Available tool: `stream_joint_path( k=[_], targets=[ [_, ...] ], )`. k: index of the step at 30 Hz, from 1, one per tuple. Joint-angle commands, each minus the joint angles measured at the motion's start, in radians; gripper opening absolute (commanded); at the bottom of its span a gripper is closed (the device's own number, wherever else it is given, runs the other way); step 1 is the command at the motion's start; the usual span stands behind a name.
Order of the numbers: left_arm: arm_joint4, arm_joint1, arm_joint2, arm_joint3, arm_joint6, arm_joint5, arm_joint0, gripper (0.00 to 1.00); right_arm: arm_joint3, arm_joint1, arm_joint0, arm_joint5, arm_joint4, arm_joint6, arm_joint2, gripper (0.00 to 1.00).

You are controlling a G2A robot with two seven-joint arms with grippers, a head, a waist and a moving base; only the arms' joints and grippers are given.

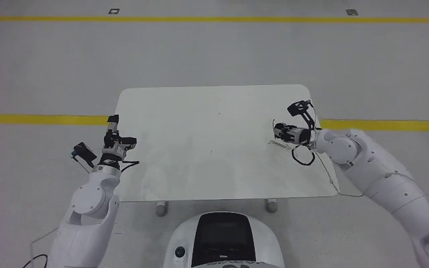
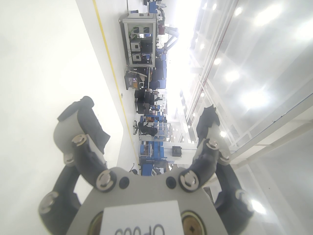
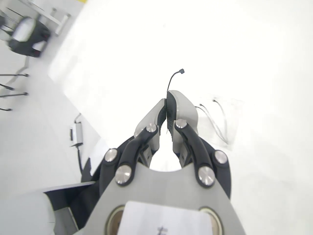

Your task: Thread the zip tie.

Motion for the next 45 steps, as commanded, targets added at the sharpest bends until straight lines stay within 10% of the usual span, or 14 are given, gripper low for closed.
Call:
stream_joint_path(
  k=[1,11,26,45],
  targets=[
    [0.000,0.000,0.000,0.000,0.000,0.000,0.000,1.00,-0.046,0.015,-0.044,0.000,0.023,-0.031,0.013,0.00],
    [0.000,0.000,0.000,0.000,0.000,0.000,0.000,1.00,-0.181,0.069,-0.210,0.000,0.112,-0.139,0.037,0.00],
    [0.000,0.000,0.000,0.000,0.000,0.000,0.000,1.00,-0.181,0.069,-0.210,0.000,0.112,-0.139,0.037,0.00],
    [0.000,0.000,0.000,0.000,0.000,0.000,0.000,1.00,-0.188,0.010,-0.320,0.000,0.200,-0.428,0.026,0.00]
  ],
)
